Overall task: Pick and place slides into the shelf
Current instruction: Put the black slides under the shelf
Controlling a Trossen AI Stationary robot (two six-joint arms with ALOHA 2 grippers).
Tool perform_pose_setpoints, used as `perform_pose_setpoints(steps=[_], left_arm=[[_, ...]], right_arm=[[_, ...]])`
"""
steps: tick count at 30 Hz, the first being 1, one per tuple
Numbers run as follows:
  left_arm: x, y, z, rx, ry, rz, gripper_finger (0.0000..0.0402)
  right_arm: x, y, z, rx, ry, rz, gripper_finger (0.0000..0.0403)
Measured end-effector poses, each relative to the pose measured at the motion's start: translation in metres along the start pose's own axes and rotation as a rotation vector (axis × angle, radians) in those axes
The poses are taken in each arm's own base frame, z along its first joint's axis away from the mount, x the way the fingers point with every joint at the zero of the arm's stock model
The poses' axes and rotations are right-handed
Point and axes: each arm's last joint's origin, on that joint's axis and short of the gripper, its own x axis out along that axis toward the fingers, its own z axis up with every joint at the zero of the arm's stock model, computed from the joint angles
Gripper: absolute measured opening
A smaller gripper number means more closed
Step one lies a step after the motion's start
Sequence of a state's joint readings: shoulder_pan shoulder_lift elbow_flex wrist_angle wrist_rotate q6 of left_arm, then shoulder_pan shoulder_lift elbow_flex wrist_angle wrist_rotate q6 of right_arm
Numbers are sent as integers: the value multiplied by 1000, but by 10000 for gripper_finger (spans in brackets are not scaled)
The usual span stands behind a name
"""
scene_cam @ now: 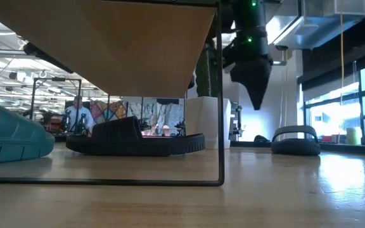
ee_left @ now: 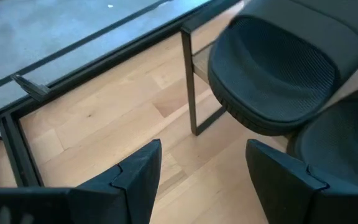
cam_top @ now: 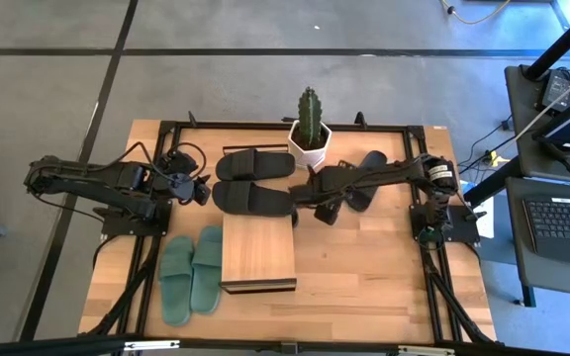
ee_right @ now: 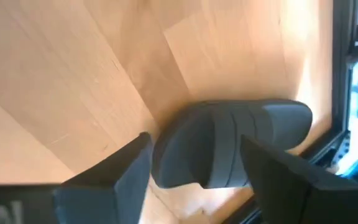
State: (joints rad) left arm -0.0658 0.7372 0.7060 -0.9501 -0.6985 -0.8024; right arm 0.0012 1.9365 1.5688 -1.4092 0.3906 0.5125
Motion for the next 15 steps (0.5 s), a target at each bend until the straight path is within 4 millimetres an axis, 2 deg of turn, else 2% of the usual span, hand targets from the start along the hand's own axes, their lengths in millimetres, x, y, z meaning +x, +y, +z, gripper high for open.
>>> perform_pose_setpoints(steps=[6,10,15], left_arm=[[0,-2,-2,-5,61,-59,225],[0,-2,-2,-8,64,-63,225],[0,-2,-2,-8,63,-62,225]], right_arm=[[-22,-35,-4,-26,-170,87,243],[-39,-67,-16,-18,-347,233,243],[-38,-112,-39,-6,-515,462,243]])
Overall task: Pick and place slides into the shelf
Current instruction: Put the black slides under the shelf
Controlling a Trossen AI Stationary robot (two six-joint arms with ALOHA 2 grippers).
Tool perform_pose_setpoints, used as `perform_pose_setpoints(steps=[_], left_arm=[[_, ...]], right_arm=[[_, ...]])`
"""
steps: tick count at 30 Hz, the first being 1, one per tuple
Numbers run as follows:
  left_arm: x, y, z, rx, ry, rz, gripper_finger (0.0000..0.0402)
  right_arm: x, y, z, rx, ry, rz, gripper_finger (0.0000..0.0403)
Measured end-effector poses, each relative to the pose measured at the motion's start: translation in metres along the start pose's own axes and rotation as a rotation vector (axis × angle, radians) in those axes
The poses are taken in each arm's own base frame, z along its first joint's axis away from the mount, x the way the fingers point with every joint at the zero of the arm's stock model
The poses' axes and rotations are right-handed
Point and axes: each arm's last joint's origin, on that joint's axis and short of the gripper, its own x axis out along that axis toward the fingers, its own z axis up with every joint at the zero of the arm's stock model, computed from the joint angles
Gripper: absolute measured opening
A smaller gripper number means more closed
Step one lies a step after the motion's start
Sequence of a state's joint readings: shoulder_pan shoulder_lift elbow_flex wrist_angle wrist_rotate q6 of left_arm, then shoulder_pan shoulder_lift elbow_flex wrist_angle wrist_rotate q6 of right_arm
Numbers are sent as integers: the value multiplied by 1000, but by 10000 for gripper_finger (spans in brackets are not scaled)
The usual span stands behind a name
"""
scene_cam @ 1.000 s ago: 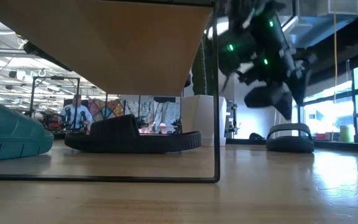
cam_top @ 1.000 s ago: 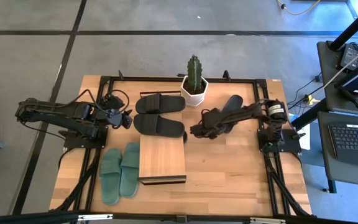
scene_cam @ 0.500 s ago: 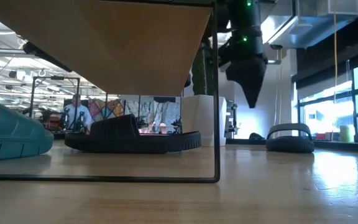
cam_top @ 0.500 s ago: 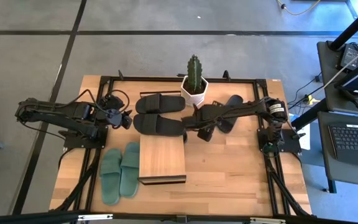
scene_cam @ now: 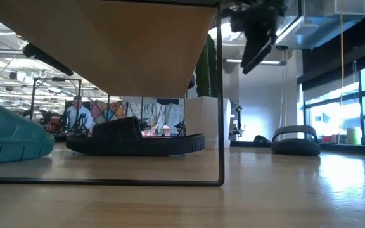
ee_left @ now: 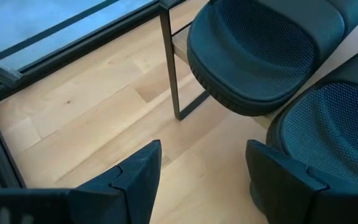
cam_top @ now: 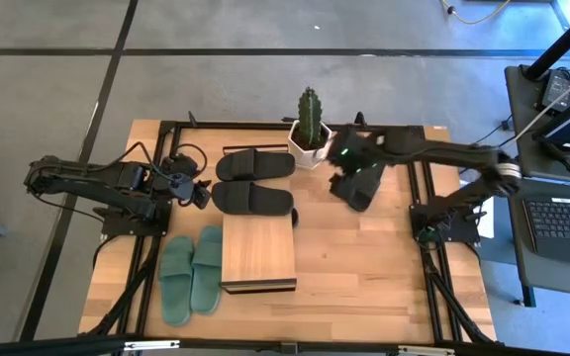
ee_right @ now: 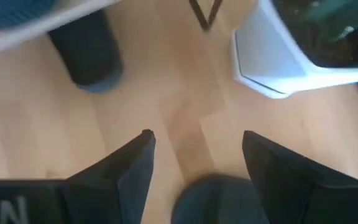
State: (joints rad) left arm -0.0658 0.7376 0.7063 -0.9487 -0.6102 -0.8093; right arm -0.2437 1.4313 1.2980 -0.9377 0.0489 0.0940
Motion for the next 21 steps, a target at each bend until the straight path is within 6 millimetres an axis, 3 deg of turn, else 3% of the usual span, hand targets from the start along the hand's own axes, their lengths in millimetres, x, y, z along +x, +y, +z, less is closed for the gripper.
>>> perform_pose_setpoints(steps=[3,7,11,15,18,21], left_arm=[[0,0,0,0,0,-1,225],[0,0,0,1,0,0,225],[0,0,0,0,0,0,225],[0,0,0,0,2,-1,225],[0,-1,-2,8,51,-40,225],[0,0,-5,24,109,-66,225]], right_arm=[[-11,-25,-14,27,-75,4,243],[-19,-54,-30,29,-125,-165,243],[-25,-66,-40,138,-137,-263,243],[-19,-74,-46,141,-121,-120,243],[-16,-86,-52,169,-131,60,243],[-17,-102,-58,231,-150,117,243]])
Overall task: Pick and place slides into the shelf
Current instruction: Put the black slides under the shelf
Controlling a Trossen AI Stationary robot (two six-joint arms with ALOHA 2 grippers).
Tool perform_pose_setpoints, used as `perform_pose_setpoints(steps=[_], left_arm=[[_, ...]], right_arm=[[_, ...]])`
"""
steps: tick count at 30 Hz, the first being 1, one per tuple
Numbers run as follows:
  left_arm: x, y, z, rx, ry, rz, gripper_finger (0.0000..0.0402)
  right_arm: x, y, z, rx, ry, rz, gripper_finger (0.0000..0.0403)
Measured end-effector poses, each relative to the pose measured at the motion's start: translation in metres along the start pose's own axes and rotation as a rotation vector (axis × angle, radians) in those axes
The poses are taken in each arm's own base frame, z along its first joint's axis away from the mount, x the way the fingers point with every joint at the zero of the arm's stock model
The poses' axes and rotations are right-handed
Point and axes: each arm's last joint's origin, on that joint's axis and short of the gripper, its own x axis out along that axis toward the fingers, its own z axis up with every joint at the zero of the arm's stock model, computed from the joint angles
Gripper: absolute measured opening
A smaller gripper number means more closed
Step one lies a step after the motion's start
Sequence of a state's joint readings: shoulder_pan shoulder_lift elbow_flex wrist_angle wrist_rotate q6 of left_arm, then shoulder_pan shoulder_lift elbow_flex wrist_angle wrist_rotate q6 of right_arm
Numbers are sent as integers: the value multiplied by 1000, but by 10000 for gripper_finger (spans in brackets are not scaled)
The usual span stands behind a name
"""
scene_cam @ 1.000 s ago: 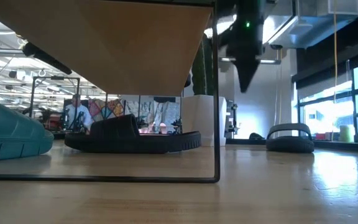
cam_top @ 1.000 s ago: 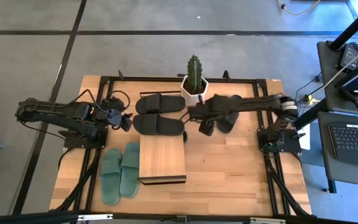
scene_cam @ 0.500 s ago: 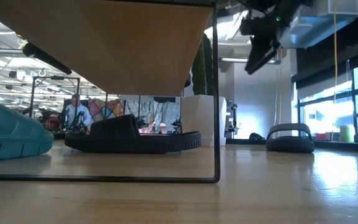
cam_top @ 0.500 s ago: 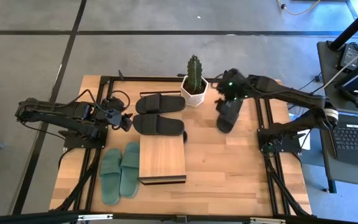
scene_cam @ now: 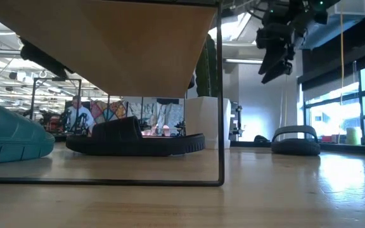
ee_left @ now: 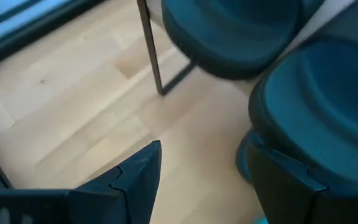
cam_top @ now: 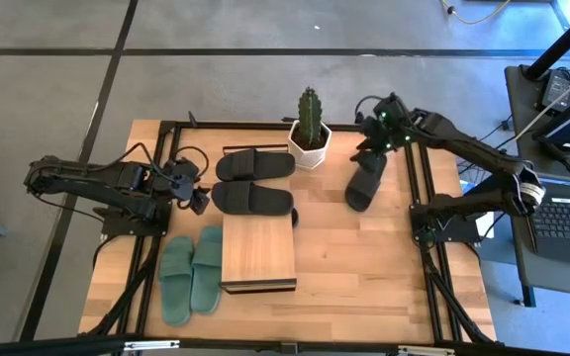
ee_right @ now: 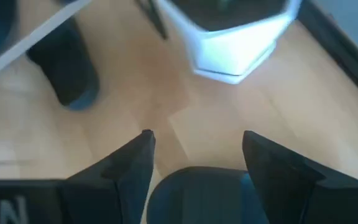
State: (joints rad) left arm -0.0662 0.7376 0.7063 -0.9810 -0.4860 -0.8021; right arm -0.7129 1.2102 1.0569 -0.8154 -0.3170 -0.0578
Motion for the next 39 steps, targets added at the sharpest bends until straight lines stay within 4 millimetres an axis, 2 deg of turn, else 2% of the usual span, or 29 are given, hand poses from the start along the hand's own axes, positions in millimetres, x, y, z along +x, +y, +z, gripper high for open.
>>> perform_pose_setpoints(steps=[6,10,15,20,25,29,32,39], left_arm=[[0,3,-3,22,35,25,225],[0,3,-3,24,36,27,225],[0,3,-3,24,35,28,225],[0,3,-3,23,34,29,225],[0,3,-3,23,34,29,225],[0,3,-3,23,34,29,225],[0,3,-3,22,34,29,225],[0,3,-3,21,34,29,225]], right_arm=[[-10,-32,-3,149,-32,-23,243],[-6,-52,-11,246,41,-48,243],[11,-74,-19,326,166,-51,243],[39,-88,-24,334,280,-11,243],[64,-96,-30,343,358,94,243],[75,-100,-37,363,439,137,243],[79,-97,-42,378,487,214,243],[94,-88,-57,357,581,268,243]])
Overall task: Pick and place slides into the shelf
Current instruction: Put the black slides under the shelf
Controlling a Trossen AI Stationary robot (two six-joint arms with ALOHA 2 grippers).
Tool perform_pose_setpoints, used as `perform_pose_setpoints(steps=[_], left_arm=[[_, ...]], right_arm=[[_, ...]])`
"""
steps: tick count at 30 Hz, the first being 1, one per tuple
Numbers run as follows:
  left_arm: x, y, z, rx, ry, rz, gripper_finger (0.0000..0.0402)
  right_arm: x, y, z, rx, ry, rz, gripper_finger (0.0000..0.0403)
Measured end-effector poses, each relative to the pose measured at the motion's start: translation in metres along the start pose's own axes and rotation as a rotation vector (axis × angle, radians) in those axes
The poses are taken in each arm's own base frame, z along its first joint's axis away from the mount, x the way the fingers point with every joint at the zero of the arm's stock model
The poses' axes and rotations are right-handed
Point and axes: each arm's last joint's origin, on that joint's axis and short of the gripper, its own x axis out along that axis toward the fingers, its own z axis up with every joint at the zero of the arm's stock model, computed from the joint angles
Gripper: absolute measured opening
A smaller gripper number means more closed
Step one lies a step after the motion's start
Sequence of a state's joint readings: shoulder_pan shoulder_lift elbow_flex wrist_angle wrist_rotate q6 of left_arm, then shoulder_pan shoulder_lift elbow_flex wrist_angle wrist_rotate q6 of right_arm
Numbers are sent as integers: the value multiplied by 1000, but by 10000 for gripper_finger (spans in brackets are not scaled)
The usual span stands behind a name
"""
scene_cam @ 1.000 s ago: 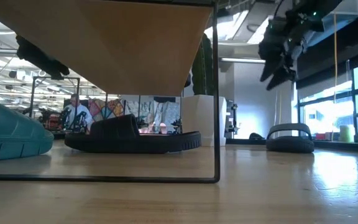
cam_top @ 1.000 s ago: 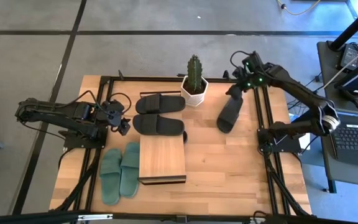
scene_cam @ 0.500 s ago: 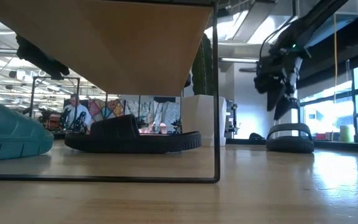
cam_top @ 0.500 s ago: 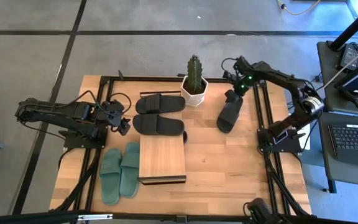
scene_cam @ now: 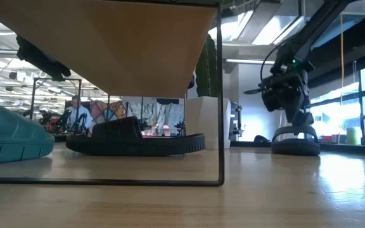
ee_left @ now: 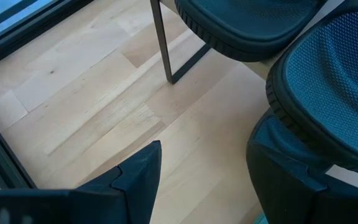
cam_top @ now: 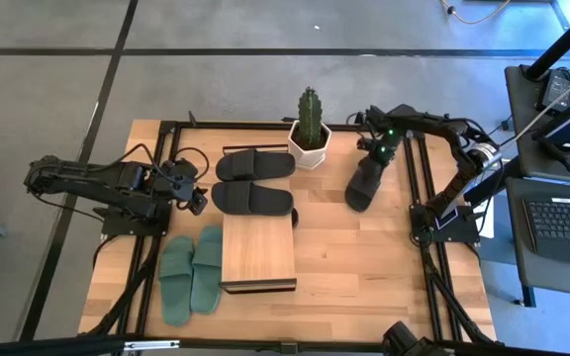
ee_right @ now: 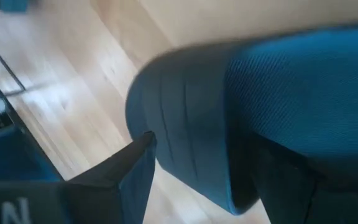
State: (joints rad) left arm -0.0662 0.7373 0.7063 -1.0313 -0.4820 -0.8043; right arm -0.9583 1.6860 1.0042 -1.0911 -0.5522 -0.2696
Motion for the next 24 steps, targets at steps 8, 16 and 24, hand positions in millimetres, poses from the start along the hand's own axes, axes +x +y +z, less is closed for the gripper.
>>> perform_pose_setpoints(steps=[8,16,24], left_arm=[[0,0,0,0,0,0,225],[0,0,0,0,-4,4,225],[0,0,0,0,-5,4,225]], right_arm=[[29,-6,-20,26,54,92,243],[37,-9,-25,21,44,101,243],[36,-9,-22,15,34,92,243]])
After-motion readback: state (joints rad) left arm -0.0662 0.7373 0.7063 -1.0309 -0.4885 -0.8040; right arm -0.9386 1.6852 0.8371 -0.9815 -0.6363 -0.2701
